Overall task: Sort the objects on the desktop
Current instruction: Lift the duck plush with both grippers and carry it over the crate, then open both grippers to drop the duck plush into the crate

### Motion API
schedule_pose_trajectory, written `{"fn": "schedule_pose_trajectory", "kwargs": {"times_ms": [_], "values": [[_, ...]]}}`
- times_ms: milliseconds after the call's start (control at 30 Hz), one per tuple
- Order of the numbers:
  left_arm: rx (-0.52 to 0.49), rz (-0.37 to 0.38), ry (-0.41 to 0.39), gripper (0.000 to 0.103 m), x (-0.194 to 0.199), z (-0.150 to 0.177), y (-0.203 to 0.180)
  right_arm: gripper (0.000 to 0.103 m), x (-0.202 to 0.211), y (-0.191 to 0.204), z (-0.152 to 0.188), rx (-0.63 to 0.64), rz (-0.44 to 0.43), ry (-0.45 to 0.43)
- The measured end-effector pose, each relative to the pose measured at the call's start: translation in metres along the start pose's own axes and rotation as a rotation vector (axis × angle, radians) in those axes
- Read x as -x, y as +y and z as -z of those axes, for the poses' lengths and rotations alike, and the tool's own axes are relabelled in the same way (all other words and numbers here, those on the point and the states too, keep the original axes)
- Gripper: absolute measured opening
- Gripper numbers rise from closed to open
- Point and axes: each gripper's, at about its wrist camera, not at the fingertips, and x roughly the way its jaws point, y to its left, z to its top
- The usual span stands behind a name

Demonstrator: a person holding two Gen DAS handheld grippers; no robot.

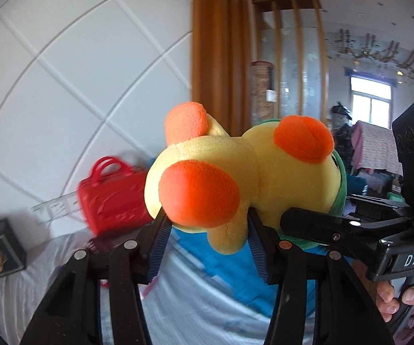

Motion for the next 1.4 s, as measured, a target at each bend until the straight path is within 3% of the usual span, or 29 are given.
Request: {"fn": "schedule_pose_trajectory", "kwargs": {"times_ms": [233,367,633,733,867,1200,1400], "values": [[-0.024,0.046,0.087,0.051,-0.092,-0.032,-0.131,0.074,0.056,-0.133,-0.012,-0.04,0.132,-0.001],[-0.03,0.029,0.174,0.051,-0.145,-0.037,-0.191,0.074,0.063,-0.198,-0.009,-0.093,0.136,0.036],[-0.041,-0.051,0.282,0.057,-0.193,-0.029,-0.243,0.082,0.048,-0.285,0.007,-0.17,0.106,0.108],[-0.048,-0.104,0.272,0.062,-0.188,-0.026,-0.25,0.088,0.043,-0.296,0.01,-0.156,0.162,0.127],[-0.039,-0.162,0.242,0.073,-0.182,-0.026,-0.241,0.103,0.047,-0.298,0.009,-0.154,0.151,0.118],[-0.014,-0.287,0.157,0.08,-0.129,-0.021,-0.209,0.103,0.049,-0.277,0.014,-0.1,0.163,0.118],[0.073,-0.335,0.114,0.083,-0.09,-0.005,-0.179,0.103,0.068,-0.248,0.015,-0.062,0.192,0.06]]}}
